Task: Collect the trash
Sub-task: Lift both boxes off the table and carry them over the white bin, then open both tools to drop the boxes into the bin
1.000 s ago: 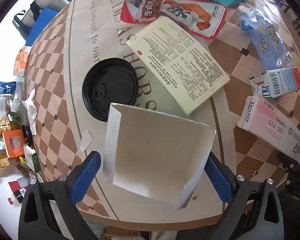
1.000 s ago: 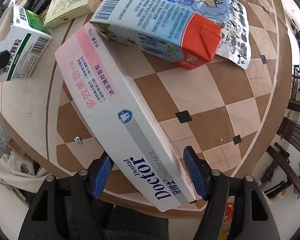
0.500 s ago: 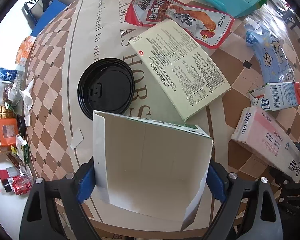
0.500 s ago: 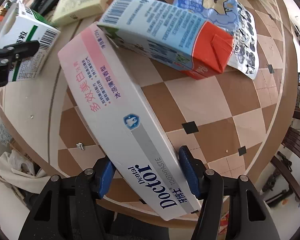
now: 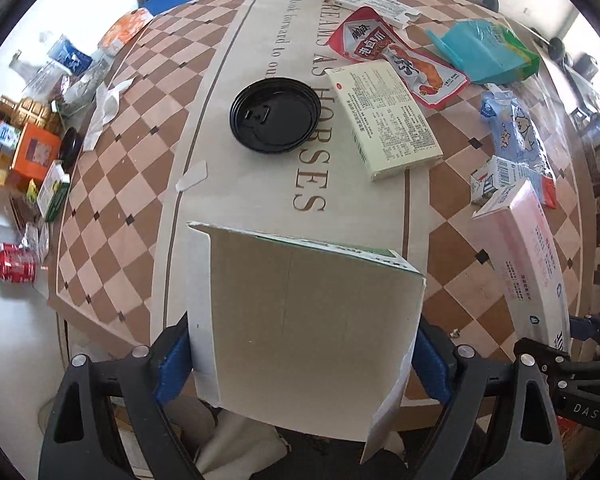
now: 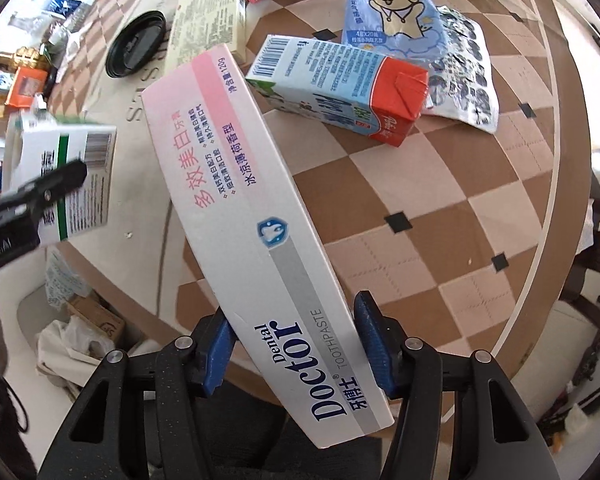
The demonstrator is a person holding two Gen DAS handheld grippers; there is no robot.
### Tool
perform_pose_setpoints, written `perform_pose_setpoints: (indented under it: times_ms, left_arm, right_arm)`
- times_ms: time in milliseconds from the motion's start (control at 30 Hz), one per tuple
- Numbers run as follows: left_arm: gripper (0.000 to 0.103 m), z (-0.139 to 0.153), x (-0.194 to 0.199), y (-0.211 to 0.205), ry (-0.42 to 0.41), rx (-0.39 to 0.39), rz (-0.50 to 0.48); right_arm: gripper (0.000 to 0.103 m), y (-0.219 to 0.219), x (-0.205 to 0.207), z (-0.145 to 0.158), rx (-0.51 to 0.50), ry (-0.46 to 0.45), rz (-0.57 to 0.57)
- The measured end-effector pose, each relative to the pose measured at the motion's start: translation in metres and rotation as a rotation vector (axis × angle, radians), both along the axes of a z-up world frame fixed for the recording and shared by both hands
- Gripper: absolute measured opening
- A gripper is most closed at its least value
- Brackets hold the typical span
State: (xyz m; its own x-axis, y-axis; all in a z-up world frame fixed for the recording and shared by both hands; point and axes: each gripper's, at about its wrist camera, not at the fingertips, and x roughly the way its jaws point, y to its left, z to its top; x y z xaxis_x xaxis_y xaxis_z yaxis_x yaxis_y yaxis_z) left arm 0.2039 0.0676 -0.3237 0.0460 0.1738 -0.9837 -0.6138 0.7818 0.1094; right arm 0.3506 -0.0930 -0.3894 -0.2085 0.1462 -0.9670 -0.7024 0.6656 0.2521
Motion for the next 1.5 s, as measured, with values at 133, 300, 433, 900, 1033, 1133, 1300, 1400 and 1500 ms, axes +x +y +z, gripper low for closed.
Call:
perform_pose_setpoints:
  times_ms: [133,300,433,900,1033,1133,1300,1400,1500]
  left_arm:
    - [0.091,0.006,-0.034,-0.016,-0.054,-0.021,0.028]
    - [0.091,0.022,-0.085,-0.05,-0.125,-0.046,0.038]
    - [0.091,0.025,-0.133,-0.079,-0.154,-0.09,0.059]
    - [0.091,-0.175,-0.214,-0.126,-0.017,-0.388,0.195]
    - [0.091,-0.257,-0.205,-0.116,0.01,-0.466,0.224]
    - [0.091,-0.31,-0.199,-0.109,0.022,-0.507,0.23]
    - [0.094,-0.383,-0.184,-0.104,0.05,-0.57,0.24]
    - [0.096,-0.412,-0.177,-0.107,0.087,-0.567,0.237]
    - [0.099,-0.425,-0.176,-0.108,0.113,-0.555,0.247]
  right_arm:
    - [0.058,-0.028,-0.017,0.013,0.045,0.007,-0.053]
    - [0.057,-0.067,-0.053,0.032,0.092,0.008,-0.118]
    - [0.057,-0.102,-0.102,0.04,0.112,0.015,-0.142]
    - [0.055,-0.18,-0.249,-0.121,-0.165,0.166,-0.045]
    - [0.055,-0.18,-0.244,-0.204,-0.236,0.166,-0.052]
    - [0.054,-0.173,-0.235,-0.263,-0.267,0.19,-0.087]
    - [0.054,-0.157,-0.223,-0.353,-0.307,0.246,-0.107]
    - [0.054,-0.146,-0.216,-0.394,-0.334,0.274,-0.1]
    - [0.053,-0.142,-0.21,-0.423,-0.35,0.298,-0.086]
